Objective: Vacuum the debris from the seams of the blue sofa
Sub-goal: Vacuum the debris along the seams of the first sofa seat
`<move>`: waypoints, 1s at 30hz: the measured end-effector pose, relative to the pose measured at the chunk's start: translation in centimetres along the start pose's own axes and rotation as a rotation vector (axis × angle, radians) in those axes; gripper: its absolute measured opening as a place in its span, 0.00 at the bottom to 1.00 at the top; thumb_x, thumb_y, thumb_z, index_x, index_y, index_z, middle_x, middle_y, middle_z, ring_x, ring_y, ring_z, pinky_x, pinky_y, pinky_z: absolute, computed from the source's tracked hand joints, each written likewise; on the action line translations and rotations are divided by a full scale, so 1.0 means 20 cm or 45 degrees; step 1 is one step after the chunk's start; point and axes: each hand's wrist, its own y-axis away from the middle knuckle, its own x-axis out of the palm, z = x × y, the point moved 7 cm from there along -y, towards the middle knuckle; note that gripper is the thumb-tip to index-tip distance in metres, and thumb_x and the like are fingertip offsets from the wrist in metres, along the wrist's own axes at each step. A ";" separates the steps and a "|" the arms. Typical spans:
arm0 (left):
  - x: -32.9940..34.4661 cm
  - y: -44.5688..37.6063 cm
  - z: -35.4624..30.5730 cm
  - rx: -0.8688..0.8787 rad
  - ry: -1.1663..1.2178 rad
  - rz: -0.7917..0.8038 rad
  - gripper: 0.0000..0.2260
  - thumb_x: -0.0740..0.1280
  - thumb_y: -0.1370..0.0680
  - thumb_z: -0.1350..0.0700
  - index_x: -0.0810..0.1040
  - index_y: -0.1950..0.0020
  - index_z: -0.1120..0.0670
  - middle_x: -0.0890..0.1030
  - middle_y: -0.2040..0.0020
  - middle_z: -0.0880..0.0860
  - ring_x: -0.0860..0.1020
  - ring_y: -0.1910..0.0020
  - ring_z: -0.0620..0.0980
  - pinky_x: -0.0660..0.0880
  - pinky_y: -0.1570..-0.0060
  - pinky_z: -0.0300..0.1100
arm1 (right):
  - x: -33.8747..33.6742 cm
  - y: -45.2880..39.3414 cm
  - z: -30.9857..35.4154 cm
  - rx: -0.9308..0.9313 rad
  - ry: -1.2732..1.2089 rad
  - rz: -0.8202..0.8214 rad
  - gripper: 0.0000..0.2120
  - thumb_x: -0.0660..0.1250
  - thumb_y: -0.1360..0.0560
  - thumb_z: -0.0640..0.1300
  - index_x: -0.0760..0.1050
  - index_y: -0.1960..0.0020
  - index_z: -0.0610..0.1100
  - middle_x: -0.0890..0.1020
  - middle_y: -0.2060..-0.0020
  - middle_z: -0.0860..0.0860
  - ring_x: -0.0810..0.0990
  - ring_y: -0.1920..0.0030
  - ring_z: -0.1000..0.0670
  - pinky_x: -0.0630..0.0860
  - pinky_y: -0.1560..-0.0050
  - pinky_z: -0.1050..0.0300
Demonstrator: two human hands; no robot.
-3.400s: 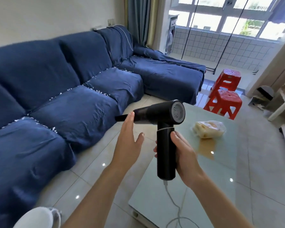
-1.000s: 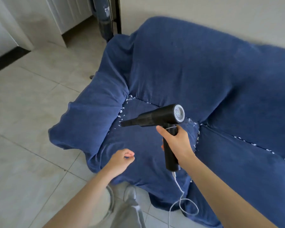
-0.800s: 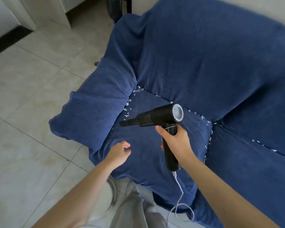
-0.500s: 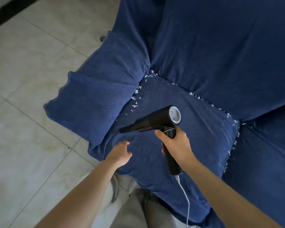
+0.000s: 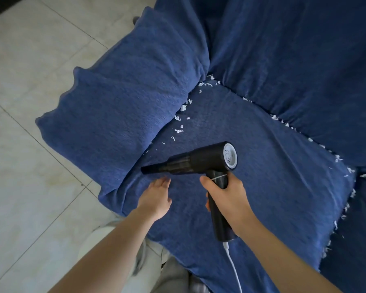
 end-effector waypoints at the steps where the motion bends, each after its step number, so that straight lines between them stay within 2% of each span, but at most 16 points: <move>1: 0.02 0.00 0.00 0.002 -0.018 0.019 0.29 0.60 0.19 0.53 0.52 0.21 0.53 0.56 0.21 0.51 0.56 0.24 0.53 0.60 0.27 0.47 | 0.00 -0.01 0.00 -0.012 0.006 0.008 0.10 0.73 0.25 0.47 0.75 0.54 0.42 0.79 0.71 0.47 0.80 0.74 0.48 0.79 0.67 0.54; 5: 0.11 0.01 0.01 0.010 -0.111 0.160 0.30 0.60 0.19 0.51 0.50 0.20 0.50 0.47 0.20 0.46 0.49 0.22 0.52 0.55 0.25 0.47 | 0.00 -0.04 0.02 -0.041 0.028 0.019 0.11 0.73 0.25 0.49 0.74 0.56 0.43 0.80 0.72 0.48 0.80 0.75 0.48 0.77 0.68 0.56; 7: 0.12 0.01 0.01 0.013 -0.143 0.159 0.30 0.60 0.19 0.51 0.51 0.20 0.49 0.47 0.20 0.46 0.49 0.22 0.52 0.54 0.24 0.46 | 0.00 -0.05 0.02 -0.043 -0.019 0.017 0.10 0.73 0.25 0.49 0.74 0.55 0.44 0.80 0.71 0.48 0.80 0.75 0.49 0.77 0.69 0.58; 10: 0.09 0.00 0.00 0.022 -0.109 0.081 0.27 0.61 0.19 0.53 0.57 0.21 0.49 0.55 0.21 0.47 0.56 0.23 0.52 0.59 0.26 0.45 | 0.02 -0.08 0.03 -0.054 -0.113 -0.006 0.10 0.73 0.25 0.49 0.75 0.54 0.44 0.80 0.69 0.48 0.80 0.75 0.49 0.78 0.70 0.58; 13: 0.01 -0.04 0.01 0.010 -0.032 -0.076 0.22 0.62 0.20 0.55 0.65 0.26 0.51 0.67 0.27 0.49 0.66 0.31 0.51 0.70 0.36 0.45 | 0.05 -0.10 0.02 -0.056 -0.149 -0.007 0.11 0.73 0.26 0.50 0.74 0.54 0.44 0.80 0.69 0.48 0.80 0.75 0.49 0.78 0.68 0.56; 14: -0.01 -0.05 0.01 0.008 -0.059 -0.122 0.22 0.62 0.20 0.55 0.65 0.26 0.51 0.66 0.28 0.49 0.65 0.31 0.51 0.71 0.38 0.45 | 0.05 -0.12 0.01 -0.057 -0.140 -0.003 0.11 0.73 0.26 0.50 0.74 0.54 0.44 0.80 0.69 0.48 0.80 0.76 0.49 0.78 0.68 0.56; 16: -0.02 -0.09 0.02 -0.010 -0.112 -0.114 0.26 0.61 0.20 0.54 0.58 0.22 0.51 0.56 0.23 0.49 0.57 0.25 0.52 0.67 0.33 0.47 | 0.07 -0.13 0.00 -0.062 -0.122 0.003 0.11 0.73 0.25 0.51 0.74 0.54 0.45 0.80 0.69 0.49 0.80 0.76 0.50 0.76 0.70 0.60; 18: 0.03 -0.13 0.04 -0.027 -0.165 0.012 0.30 0.60 0.19 0.53 0.49 0.20 0.50 0.43 0.20 0.47 0.45 0.21 0.51 0.61 0.27 0.49 | 0.08 -0.14 -0.02 -0.050 -0.159 -0.005 0.11 0.72 0.25 0.50 0.74 0.53 0.45 0.81 0.68 0.49 0.80 0.77 0.51 0.75 0.72 0.62; 19: 0.06 -0.13 0.04 -0.030 -0.178 0.069 0.31 0.60 0.19 0.53 0.46 0.20 0.50 0.40 0.20 0.46 0.42 0.22 0.51 0.59 0.26 0.49 | 0.09 -0.15 -0.03 -0.040 -0.182 -0.011 0.11 0.72 0.25 0.50 0.74 0.52 0.45 0.81 0.67 0.49 0.80 0.77 0.52 0.75 0.73 0.63; 25: 0.11 -0.14 0.04 -0.007 -0.214 0.080 0.33 0.60 0.19 0.53 0.45 0.20 0.49 0.41 0.21 0.45 0.40 0.22 0.53 0.59 0.26 0.47 | 0.07 -0.15 -0.11 -0.002 -0.329 -0.058 0.11 0.73 0.25 0.49 0.75 0.52 0.43 0.81 0.68 0.48 0.79 0.76 0.52 0.76 0.72 0.61; 30: 0.08 -0.15 0.01 -0.002 -0.217 -0.017 0.30 0.61 0.20 0.55 0.52 0.20 0.50 0.47 0.20 0.46 0.46 0.21 0.52 0.62 0.27 0.46 | 0.04 -0.17 -0.14 0.028 -0.421 -0.072 0.10 0.73 0.25 0.49 0.76 0.52 0.44 0.80 0.68 0.48 0.79 0.76 0.52 0.78 0.71 0.58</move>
